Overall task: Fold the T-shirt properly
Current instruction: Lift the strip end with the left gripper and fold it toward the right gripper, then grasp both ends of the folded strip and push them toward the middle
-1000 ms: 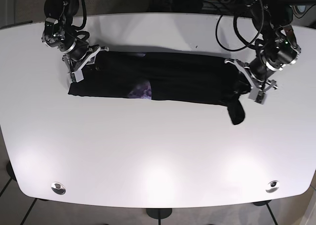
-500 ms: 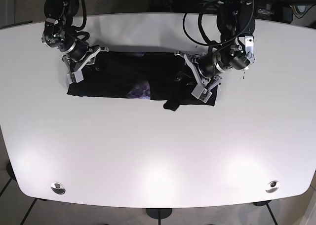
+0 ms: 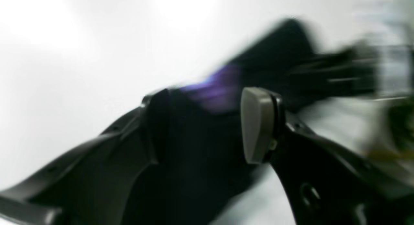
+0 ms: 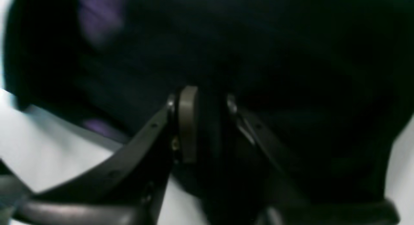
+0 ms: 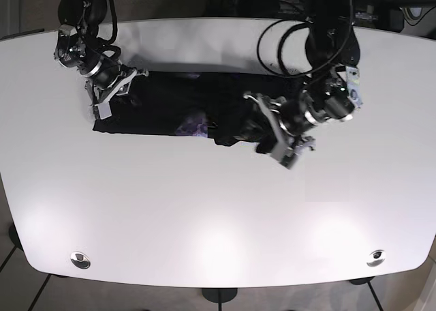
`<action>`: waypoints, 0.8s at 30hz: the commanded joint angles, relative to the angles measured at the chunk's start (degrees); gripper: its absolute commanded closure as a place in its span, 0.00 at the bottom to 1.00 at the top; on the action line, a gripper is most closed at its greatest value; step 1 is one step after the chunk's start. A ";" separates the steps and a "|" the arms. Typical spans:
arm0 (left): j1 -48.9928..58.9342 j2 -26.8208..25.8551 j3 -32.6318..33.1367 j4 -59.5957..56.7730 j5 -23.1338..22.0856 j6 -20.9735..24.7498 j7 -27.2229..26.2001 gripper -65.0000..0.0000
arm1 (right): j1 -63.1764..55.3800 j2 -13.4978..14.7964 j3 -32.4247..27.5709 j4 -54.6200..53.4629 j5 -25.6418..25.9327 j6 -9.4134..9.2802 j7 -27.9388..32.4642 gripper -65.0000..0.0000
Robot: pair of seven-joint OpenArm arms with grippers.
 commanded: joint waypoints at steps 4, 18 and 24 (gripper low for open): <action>-0.42 -6.66 -8.62 -5.45 -1.84 -0.26 -0.86 0.62 | 1.77 1.61 12.65 2.12 12.72 0.43 -6.21 0.49; 0.99 -9.38 -12.58 -24.62 -1.40 -8.26 -6.31 0.91 | 8.10 3.81 19.42 -20.21 19.31 0.69 -14.39 0.19; 2.22 -9.12 -12.58 -26.29 -1.40 -8.26 -6.75 0.91 | 8.19 0.29 17.84 -20.21 16.59 0.43 -14.30 0.31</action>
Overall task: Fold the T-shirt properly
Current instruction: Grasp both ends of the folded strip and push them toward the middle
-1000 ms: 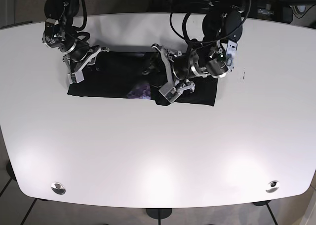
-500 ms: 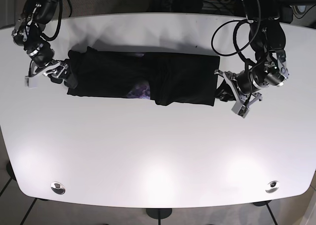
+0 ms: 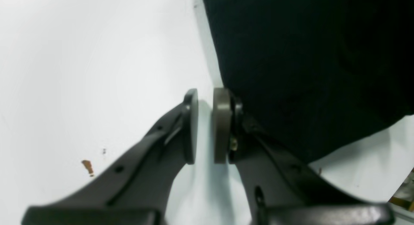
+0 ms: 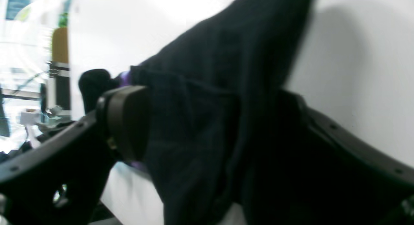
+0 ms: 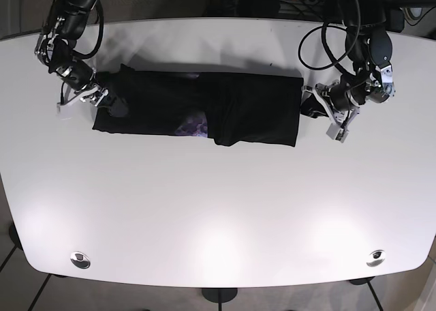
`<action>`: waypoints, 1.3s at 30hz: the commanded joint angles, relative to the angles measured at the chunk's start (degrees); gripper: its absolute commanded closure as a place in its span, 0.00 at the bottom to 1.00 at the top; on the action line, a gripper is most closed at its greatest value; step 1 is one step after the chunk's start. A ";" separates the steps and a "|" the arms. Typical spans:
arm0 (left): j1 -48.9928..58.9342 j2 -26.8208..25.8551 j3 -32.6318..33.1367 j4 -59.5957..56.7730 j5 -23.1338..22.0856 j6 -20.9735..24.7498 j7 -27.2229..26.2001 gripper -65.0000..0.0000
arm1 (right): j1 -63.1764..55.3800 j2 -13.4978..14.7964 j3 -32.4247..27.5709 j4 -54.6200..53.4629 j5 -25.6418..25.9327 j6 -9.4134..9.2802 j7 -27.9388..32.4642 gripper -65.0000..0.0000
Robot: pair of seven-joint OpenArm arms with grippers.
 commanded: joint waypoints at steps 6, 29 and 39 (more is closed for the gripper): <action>0.41 1.54 -0.23 0.83 -1.14 -0.06 -1.09 0.91 | 0.39 0.62 0.18 1.83 -6.22 -0.56 -1.19 0.93; 1.02 16.31 6.72 0.83 12.22 -0.24 -1.88 0.90 | 1.97 -9.93 -30.15 33.65 -20.20 -0.56 -0.22 0.97; 0.59 16.31 6.72 1.01 12.22 -0.42 -1.97 0.90 | 4.70 -10.02 -38.59 20.64 -28.82 -0.56 8.31 0.75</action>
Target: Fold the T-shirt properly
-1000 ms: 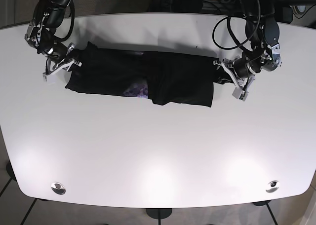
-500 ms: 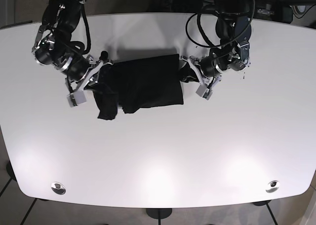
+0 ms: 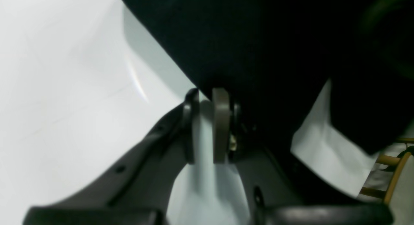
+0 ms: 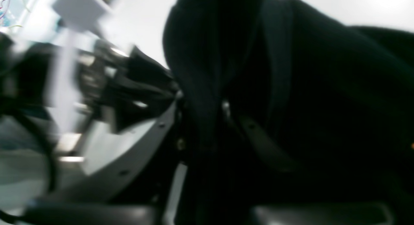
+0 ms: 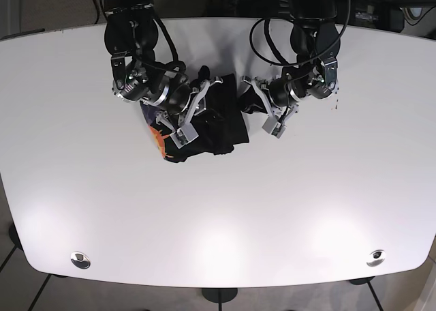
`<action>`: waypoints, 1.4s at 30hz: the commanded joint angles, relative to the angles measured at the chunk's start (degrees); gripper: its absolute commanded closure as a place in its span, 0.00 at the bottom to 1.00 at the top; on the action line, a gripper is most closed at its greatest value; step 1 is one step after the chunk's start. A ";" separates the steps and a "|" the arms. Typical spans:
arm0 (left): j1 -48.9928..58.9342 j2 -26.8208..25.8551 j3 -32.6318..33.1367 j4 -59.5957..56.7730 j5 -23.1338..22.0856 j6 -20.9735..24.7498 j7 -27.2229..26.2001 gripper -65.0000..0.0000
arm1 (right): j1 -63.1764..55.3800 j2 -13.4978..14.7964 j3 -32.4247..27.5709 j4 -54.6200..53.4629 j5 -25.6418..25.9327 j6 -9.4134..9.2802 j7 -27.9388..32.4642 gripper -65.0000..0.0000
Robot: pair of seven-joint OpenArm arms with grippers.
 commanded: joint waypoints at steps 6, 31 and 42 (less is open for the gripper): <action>-0.05 -0.22 -0.06 1.21 2.41 0.46 2.08 0.90 | 1.38 -0.16 0.01 4.64 0.40 0.34 1.53 0.13; 3.73 -16.13 -13.86 19.59 -7.61 0.72 2.96 0.91 | -6.18 1.86 -12.83 6.57 0.93 0.43 -0.49 0.46; 3.47 -15.25 8.12 25.21 -7.61 0.81 0.14 0.90 | 0.15 3.09 8.97 12.90 0.67 0.43 -0.49 0.46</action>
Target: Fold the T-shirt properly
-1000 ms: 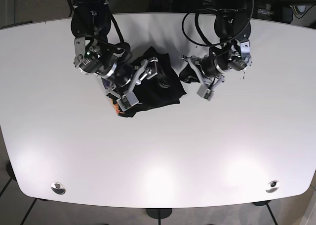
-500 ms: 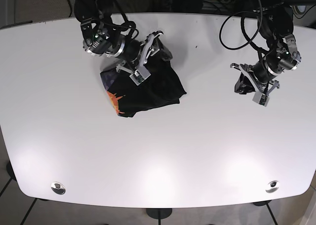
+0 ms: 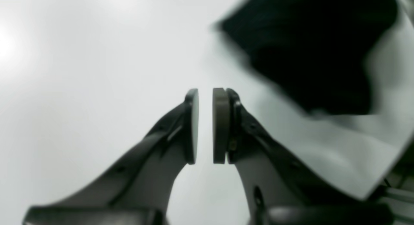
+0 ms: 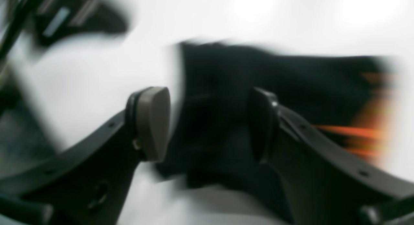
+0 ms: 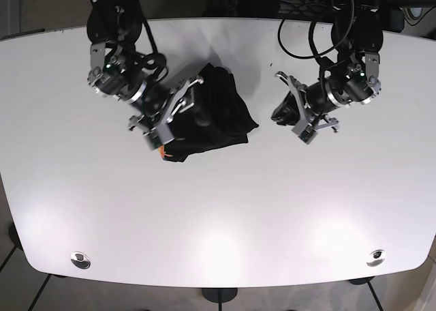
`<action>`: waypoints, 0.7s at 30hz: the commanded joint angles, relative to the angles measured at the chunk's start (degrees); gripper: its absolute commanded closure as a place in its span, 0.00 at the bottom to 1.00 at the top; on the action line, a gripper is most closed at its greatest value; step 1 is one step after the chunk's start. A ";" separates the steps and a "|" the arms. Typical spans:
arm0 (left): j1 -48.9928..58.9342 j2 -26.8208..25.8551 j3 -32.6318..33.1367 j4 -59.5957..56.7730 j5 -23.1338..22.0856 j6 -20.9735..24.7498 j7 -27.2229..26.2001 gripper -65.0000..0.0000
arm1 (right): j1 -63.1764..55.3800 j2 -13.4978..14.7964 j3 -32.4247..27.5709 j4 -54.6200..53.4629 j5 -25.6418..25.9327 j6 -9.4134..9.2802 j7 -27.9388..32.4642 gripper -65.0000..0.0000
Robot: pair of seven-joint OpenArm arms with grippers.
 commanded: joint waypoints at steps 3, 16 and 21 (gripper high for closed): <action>-0.71 2.38 10.68 1.06 2.13 0.02 -6.17 0.90 | 8.09 1.59 5.19 -7.09 0.34 0.49 1.15 0.47; -5.01 9.94 4.44 -9.31 21.03 -0.50 -8.55 0.90 | 14.68 5.46 -0.08 -35.57 0.25 0.40 16.18 0.83; -12.84 6.42 4.44 -27.86 21.21 -0.50 -14.61 0.90 | 14.33 5.55 -0.35 -36.45 0.43 0.40 16.71 0.84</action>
